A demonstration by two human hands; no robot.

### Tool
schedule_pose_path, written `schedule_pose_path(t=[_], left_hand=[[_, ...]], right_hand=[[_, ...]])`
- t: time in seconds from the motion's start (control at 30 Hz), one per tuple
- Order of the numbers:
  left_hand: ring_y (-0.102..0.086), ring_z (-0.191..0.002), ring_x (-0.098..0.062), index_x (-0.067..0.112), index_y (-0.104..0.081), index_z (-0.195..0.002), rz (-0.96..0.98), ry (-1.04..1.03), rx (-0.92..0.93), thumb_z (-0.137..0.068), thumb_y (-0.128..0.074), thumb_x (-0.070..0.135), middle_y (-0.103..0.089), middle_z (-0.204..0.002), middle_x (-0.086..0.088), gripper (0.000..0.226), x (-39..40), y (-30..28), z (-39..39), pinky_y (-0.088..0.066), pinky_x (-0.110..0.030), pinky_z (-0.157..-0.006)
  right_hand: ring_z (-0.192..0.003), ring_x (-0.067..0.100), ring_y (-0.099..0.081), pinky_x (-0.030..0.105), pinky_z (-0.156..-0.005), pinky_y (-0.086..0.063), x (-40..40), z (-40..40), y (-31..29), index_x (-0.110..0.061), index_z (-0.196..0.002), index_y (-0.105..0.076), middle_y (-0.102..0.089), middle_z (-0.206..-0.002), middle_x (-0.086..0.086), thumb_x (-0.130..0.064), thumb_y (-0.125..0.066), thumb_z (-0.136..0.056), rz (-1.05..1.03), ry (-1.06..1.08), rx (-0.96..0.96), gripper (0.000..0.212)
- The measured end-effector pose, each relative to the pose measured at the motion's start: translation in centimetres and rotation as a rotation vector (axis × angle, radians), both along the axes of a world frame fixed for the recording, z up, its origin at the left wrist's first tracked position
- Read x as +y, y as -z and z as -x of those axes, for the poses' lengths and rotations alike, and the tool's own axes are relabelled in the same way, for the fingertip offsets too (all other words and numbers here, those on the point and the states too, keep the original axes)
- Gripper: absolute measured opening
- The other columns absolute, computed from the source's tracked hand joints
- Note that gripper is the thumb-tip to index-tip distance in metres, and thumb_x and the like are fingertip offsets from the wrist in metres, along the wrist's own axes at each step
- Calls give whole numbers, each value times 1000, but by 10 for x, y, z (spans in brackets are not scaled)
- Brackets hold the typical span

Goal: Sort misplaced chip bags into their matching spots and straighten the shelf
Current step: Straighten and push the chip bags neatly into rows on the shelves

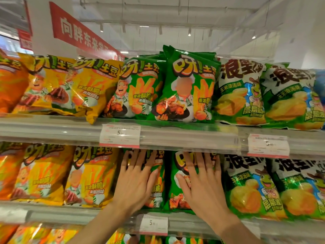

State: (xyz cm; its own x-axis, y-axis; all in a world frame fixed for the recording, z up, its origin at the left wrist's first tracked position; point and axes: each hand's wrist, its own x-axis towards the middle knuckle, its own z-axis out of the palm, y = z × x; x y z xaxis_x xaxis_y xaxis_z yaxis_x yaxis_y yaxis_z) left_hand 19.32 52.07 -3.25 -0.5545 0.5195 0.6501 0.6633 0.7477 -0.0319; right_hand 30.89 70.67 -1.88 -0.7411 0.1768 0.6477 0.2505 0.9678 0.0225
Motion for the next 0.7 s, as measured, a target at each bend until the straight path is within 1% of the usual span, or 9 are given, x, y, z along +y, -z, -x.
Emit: schedule_pose_path(t=[0.23, 0.3, 0.37, 0.4, 0.43, 0.5, 0.57, 0.63, 0.7], left_hand=[[-27, -149, -29, 24, -36, -153, -41, 51, -20, -104, -23, 51, -42, -155, -11, 57, -1, 3, 5, -15, -55, -121], [-27, -149, -28, 23, -36, -153, -85, 91, -35, -105, -21, 49, -42, -154, -11, 57, -2, 2, 5, -15, -55, -121], [-26, -149, -27, 22, -37, -153, -170, 146, -34, -105, -25, 45, -42, -154, -9, 55, -1, 1, 1, -16, -55, -121], [-28, -148, -27, 21, -39, -152, -218, 179, -33, -104, -28, 43, -41, -153, -9, 53, 1, -1, -3, -18, -55, -120], [-32, -145, -29, 20, -42, -149, -264, 212, -28, -104, -32, 41, -43, -150, -8, 51, 5, -3, -10, -22, -54, -119], [-45, -131, -32, 17, -49, -140, -358, 273, -11, -102, -37, 39, -49, -138, -10, 45, 16, -9, -28, -36, -49, -108], [-49, -122, -28, 16, -51, -138, -417, 348, -32, -101, -42, 38, -50, -132, -9, 43, 33, -13, -51, -41, -41, -100], [-55, -115, -21, 19, -49, -140, -431, 451, -77, -100, -46, 36, -46, -133, -5, 44, 56, -17, -75, -49, -37, -93], [-61, -86, -10, 27, -45, -142, -419, 524, -144, -99, -45, 37, -43, -132, 1, 44, 85, -20, -101, -55, -38, -71]], right_hand=[[-146, 36, -26, 63, -115, -19, -4, 1, -2, -23, -154, -30, -35, -155, 12, -59, -23, -100, 17, 8, -70, 65], [-151, 27, -10, 58, -119, -8, -3, -1, -2, -29, -156, -22, -24, -161, 6, -59, -19, -100, 93, -74, -33, 63], [-151, 11, 12, 48, -122, 3, 2, -7, -4, -35, -156, -11, -6, -165, -5, -60, -15, -99, 277, -225, 28, 62], [-149, 4, 15, 42, -123, 4, 6, -11, -6, -36, -156, -10, -3, -164, -11, -60, -16, -99, 372, -295, 56, 62], [-148, 0, 13, 39, -123, 1, 10, -16, -8, -36, -154, -12, -5, -163, -14, -59, -19, -99, 435, -347, 95, 60], [-148, 1, -4, 38, -123, -10, 21, -27, -11, -36, -152, -20, -20, -160, -13, -52, -28, -101, 482, -395, 176, 54], [-144, 6, -22, 38, -119, -24, 39, -40, -12, -33, -148, -32, -34, -151, -7, -45, -37, -101, 473, -399, 236, 49], [-139, 9, -31, 36, -114, -32, 64, -55, -15, -29, -143, -39, -39, -144, -4, -41, -44, -99, 447, -374, 292, 46], [-139, 11, -31, 32, -113, -30, 94, -73, -19, -28, -140, -42, -38, -145, -4, -37, -51, -98, 445, -339, 317, 44]])
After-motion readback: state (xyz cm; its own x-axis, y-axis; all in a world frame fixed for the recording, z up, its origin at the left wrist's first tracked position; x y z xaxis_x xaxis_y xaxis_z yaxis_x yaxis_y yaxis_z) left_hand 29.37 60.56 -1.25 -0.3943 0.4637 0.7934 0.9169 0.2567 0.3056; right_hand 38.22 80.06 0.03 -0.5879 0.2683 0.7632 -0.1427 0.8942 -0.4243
